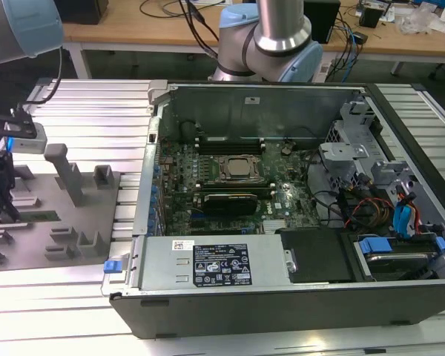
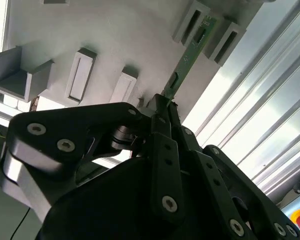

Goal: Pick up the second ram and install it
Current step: 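Pick up the second ram and move it above second insertion slot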

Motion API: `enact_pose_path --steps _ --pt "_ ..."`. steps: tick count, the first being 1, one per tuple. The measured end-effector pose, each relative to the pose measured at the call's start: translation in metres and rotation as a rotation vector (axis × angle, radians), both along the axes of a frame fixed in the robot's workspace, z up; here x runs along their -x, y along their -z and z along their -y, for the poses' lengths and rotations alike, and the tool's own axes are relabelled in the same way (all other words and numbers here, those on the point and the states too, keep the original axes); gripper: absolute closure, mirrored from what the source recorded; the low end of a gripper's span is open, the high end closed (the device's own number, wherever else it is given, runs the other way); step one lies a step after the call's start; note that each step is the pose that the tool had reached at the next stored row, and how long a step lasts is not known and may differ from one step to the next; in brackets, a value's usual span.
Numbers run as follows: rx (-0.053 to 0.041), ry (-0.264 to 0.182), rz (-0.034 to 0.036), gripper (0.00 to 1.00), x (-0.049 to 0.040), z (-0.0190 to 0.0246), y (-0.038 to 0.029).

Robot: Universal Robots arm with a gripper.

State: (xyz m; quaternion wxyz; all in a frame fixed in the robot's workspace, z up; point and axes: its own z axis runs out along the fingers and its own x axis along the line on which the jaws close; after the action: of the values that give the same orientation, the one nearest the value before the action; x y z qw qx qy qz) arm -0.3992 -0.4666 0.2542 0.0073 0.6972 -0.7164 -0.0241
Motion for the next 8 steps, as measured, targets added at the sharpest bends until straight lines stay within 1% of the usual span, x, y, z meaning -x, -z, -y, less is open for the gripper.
enact_pose_path --steps 1,2,3,8 --pt "0.0000 0.000 0.0000 0.86 0.0000 0.0000 -0.0009" --pt "0.0000 0.000 0.0000 0.86 0.0000 0.0000 -0.0035" --pt "-0.0001 0.000 0.0000 0.86 0.0000 -0.0004 -0.0047" --pt "0.0001 0.000 -0.0001 0.86 0.0000 -0.0046 -0.0113"
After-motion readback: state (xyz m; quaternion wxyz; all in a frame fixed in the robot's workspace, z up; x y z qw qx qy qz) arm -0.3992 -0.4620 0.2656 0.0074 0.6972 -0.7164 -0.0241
